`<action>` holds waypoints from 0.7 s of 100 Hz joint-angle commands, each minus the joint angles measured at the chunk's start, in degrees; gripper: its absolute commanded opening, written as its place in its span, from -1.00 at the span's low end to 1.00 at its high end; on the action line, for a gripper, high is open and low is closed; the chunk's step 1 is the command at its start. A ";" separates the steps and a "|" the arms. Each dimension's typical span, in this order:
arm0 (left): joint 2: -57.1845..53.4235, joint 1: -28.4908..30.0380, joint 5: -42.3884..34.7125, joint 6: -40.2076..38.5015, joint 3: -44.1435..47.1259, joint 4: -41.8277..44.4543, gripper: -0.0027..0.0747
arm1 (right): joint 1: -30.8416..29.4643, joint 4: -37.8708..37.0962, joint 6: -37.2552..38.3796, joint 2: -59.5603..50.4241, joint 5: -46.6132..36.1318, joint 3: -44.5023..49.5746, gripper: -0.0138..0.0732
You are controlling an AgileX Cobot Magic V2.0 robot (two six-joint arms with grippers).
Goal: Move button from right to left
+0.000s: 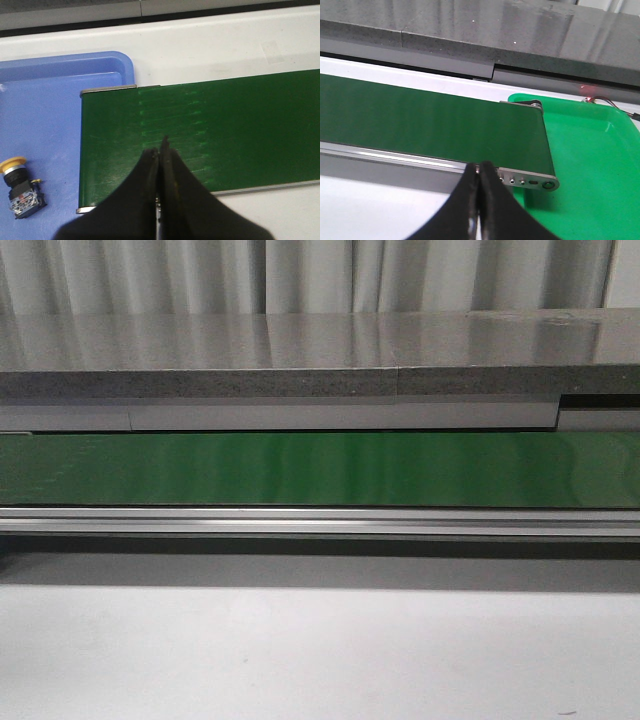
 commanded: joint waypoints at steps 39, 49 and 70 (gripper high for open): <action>-20.61 -7.00 -12.08 -0.09 14.80 -3.06 -0.98 | 0.01 -0.43 0.05 0.41 -4.89 -1.43 -0.84; -25.90 -7.44 -12.88 -0.09 18.27 -3.25 -0.98 | 0.01 -0.43 0.05 0.41 -4.89 -1.43 -0.84; -34.83 -7.44 -13.17 -0.09 23.81 -3.25 -0.98 | 0.01 -0.43 0.05 0.41 -4.89 -1.43 -0.84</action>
